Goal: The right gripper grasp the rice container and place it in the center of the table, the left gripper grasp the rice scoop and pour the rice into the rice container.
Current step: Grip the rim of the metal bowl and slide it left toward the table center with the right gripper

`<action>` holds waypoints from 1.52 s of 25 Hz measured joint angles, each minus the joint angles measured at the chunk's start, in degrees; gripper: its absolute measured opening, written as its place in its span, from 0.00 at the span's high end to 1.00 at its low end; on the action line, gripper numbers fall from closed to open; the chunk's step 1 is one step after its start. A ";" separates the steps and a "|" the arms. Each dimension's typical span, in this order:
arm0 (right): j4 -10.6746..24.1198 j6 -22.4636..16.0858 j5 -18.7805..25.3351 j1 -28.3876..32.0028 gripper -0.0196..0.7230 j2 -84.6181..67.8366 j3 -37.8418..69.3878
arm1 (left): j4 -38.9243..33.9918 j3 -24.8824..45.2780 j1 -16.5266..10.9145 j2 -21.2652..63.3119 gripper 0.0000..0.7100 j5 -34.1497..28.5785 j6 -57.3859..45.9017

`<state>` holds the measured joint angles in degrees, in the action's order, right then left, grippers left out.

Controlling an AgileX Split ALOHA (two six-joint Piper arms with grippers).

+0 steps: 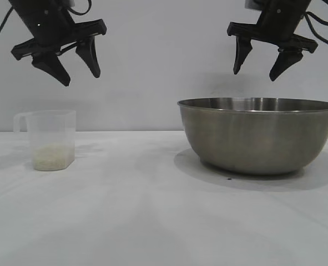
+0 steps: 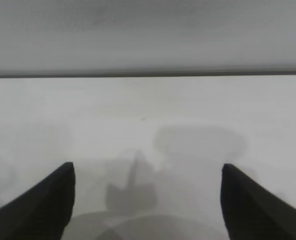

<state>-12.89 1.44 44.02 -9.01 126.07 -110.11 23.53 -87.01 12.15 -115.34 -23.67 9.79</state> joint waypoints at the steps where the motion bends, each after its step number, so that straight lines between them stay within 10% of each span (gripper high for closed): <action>1: 0.00 0.00 0.00 0.00 0.22 0.00 0.00 | 0.00 0.00 0.00 0.00 0.41 0.00 0.00; 14: 0.84 0.12 1.24 0.00 0.22 0.00 -0.11 | 0.00 0.00 0.00 0.00 0.41 0.00 0.00; 24: 6.03 0.02 25.79 0.12 0.22 -1.24 -8.94 | 0.00 0.00 0.00 0.00 0.41 -1.37 0.00; 38: 6.46 -1.50 27.06 0.12 0.22 -5.82 1.77 | 0.00 -0.62 0.12 0.00 0.41 -1.81 0.00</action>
<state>-6.43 -0.06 71.08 -8.90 120.25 -108.34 23.53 -87.62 12.27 -115.34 -25.49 9.79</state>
